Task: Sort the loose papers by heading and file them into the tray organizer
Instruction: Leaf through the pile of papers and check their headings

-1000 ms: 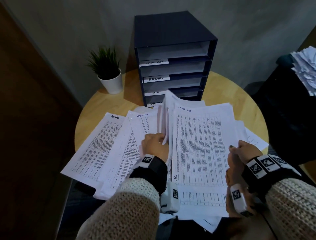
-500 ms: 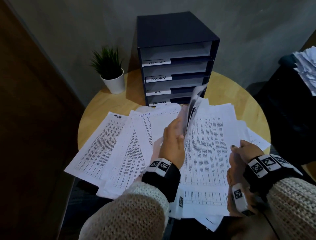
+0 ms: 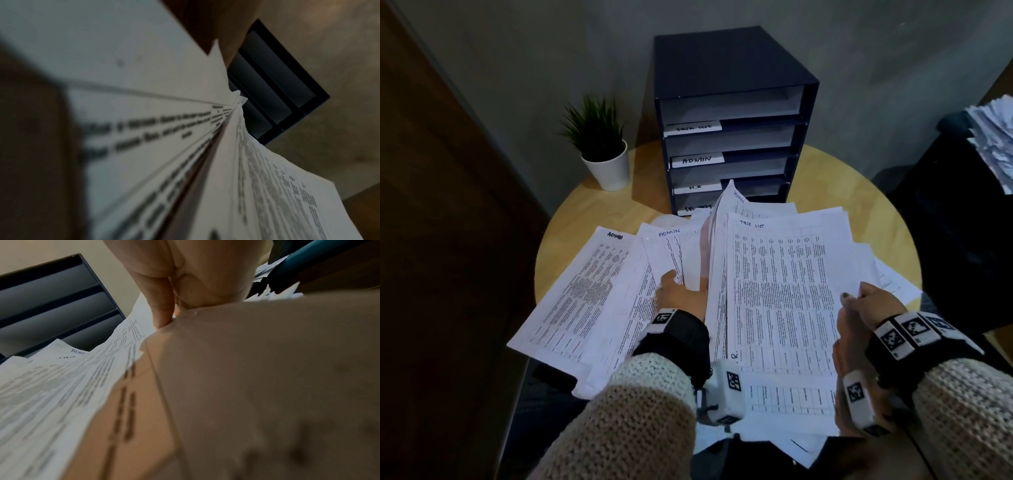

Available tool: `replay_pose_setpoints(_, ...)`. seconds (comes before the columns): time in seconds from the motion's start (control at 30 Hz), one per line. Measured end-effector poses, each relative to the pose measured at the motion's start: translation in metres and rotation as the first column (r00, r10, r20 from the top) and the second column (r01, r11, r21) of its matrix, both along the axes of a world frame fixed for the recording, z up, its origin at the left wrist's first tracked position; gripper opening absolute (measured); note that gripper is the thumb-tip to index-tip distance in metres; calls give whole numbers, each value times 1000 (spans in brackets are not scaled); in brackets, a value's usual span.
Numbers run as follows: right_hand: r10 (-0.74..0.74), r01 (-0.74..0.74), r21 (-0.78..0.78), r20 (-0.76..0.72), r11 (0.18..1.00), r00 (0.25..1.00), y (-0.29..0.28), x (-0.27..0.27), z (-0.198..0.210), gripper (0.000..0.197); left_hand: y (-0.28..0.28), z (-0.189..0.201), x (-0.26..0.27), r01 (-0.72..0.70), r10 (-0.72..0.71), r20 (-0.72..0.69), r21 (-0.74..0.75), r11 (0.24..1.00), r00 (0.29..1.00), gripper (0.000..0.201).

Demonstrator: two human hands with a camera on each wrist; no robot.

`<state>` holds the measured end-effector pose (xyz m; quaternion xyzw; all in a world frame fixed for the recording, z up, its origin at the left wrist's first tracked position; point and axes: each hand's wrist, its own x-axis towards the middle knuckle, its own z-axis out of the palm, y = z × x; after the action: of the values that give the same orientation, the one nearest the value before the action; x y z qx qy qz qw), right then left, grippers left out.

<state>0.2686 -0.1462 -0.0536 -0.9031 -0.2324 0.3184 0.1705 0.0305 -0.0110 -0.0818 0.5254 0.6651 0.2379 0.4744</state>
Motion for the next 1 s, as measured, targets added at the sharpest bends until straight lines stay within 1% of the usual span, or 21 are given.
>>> replay_pose_setpoints(0.03,0,0,4,3,1000,1000,0,0,0,40,0,2,-2,37,-37,19,-20,999,999,66)
replay_pose_setpoints(0.1,-7,7,14,6,1000,1000,0,0,-2,40,-2,4,-4,126,-126,18,-6,992,992,30)
replay_pose_setpoints(0.13,-10,10,18,8,1000,1000,-1,1,-2,40,-2,3,-5,137,-137,23,22,990,990,22)
replay_pose_setpoints(0.17,-11,10,22,8,1000,1000,-1,1,-3,40,-3,4,-5,131,-132,28,51,990,991,21)
replay_pose_setpoints(0.2,-10,10,29,10,1000,1000,-1,1,-4,41,-4,3,-3,107,-109,20,84,991,994,23)
replay_pose_setpoints(0.3,-12,11,39,20,999,1000,-1,1,-5,41,-7,3,2,66,-42,-98,259,964,994,28)
replay_pose_setpoints(0.33,-12,11,39,21,999,1000,-1,1,-6,41,-9,4,4,69,-44,-86,308,949,995,27)
replay_pose_setpoints(0.43,-26,25,36,15,999,1000,0,1,-6,41,-15,12,5,138,-164,54,321,937,985,29)
replay_pose_setpoints(0.5,-36,35,37,14,999,999,1,1,-6,41,-17,18,4,160,-192,76,309,937,978,29)
replay_pose_setpoints(0.57,-41,41,31,14,999,999,2,0,-4,39,-17,23,3,135,-163,63,321,937,985,31)
replay_pose_setpoints(0.6,-45,45,30,11,999,999,3,0,-4,39,-16,25,2,109,-140,70,331,937,988,36)
replay_pose_setpoints(0.7,-50,50,-1,31,999,998,4,-3,-2,39,-9,37,-7,-5,-55,163,342,940,985,60)
replay_pose_setpoints(0.73,-47,48,-12,44,999,998,4,-4,-2,38,-6,42,-11,-32,-31,173,350,936,984,65)
replay_pose_setpoints(0.77,-34,35,-17,50,999,998,5,-5,-1,38,-4,48,-17,-50,-12,165,364,930,986,66)
replay_pose_setpoints(0.83,-39,38,13,46,999,998,5,-7,1,37,-2,61,-28,-75,18,146,400,914,989,57)
replay_pose_setpoints(0.9,-36,34,30,52,999,998,4,-9,3,37,-1,74,-36,-99,52,112,471,877,992,43)
replay_pose_setpoints(0.93,-40,39,35,46,999,998,5,-8,2,37,-1,79,-39,-106,57,108,523,846,992,38)
replay_pose_setpoints(1.0,-54,53,73,6,996,999,5,-9,1,35,-5,90,-41,-100,33,114,650,753,993,31)
